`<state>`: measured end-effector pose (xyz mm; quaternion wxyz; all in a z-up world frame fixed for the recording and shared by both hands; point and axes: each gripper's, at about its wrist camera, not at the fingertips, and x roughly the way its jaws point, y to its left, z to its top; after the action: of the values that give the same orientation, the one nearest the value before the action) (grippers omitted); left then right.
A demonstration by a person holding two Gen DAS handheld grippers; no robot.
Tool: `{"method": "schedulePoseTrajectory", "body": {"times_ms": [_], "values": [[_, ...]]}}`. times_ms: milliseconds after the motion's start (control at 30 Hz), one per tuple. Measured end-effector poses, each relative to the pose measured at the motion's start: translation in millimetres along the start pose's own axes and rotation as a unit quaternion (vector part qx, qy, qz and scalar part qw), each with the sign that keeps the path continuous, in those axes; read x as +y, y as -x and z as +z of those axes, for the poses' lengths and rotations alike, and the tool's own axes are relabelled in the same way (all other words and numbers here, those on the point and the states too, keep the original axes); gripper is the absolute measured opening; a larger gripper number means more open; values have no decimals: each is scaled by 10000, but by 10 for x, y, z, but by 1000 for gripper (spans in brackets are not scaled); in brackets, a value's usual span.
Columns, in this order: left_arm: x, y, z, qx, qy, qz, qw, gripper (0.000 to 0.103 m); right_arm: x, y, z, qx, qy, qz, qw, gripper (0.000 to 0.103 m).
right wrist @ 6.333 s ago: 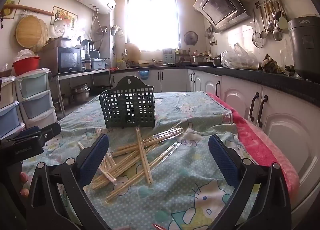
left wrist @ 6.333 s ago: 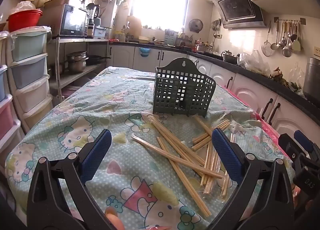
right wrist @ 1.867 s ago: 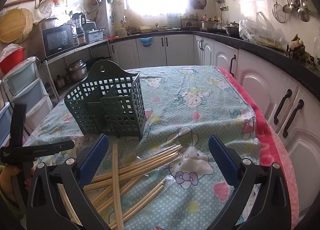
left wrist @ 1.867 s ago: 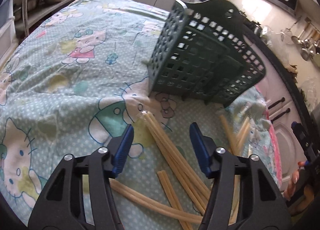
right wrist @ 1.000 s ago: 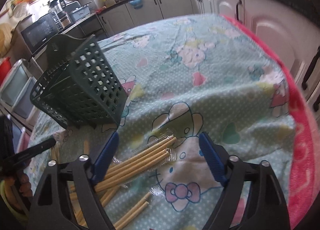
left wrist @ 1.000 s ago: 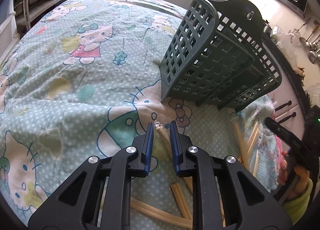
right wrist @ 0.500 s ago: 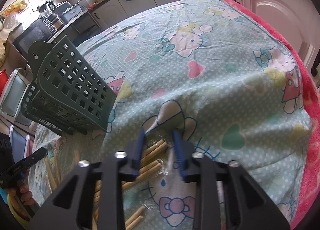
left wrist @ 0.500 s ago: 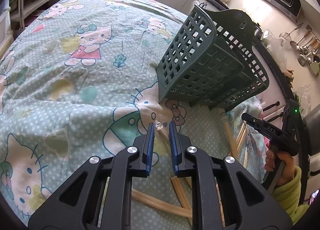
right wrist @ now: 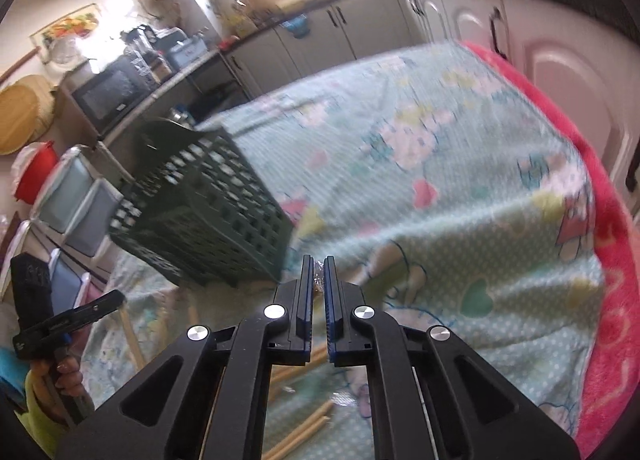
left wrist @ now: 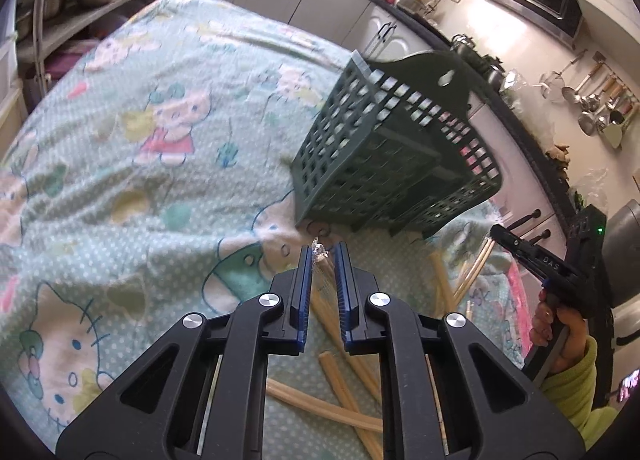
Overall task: Organize utensils
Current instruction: 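Close the left tool on a wooden chopstick while the right tool grasps another, then lift both held chopsticks upright and carry them over the green basket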
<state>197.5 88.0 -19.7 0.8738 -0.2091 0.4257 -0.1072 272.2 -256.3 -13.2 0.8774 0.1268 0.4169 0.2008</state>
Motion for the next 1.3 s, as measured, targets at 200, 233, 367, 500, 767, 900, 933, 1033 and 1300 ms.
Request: {"method": "schedulePoseTrajectory", "body": {"times_ms": [200,233,367,500,767,900,933,1033,1300], "values": [[-224,176,114,-273,-260,-116,9992,6,349,330,103,-482,478,208,9975,2],[-275,216,136,-337,-323,-132,9988,6,420,396,113,-570,588,251,9963,2],[-390,331,182,-485,-452,-191,9976,5,614,591,129,-830,851,341,9923,1],[-505,413,232,-598,-565,-218,9964,5,758,751,147,-1022,1052,387,9884,1],[-773,599,336,-836,-888,-359,9919,4,1003,1048,210,-1354,1424,472,9794,1],[-909,673,382,-938,-1038,-428,9892,3,1096,1163,244,-1472,1549,486,9757,1],[-955,692,396,-969,-1095,-454,9882,3,1112,1178,248,-1495,1571,490,9750,1],[-1046,729,419,-1020,-1197,-524,9862,3,1160,1234,275,-1546,1626,509,9732,1],[-1217,837,538,-1175,-1386,-610,9815,3,1301,1348,376,-1710,1758,575,9678,1]]}}
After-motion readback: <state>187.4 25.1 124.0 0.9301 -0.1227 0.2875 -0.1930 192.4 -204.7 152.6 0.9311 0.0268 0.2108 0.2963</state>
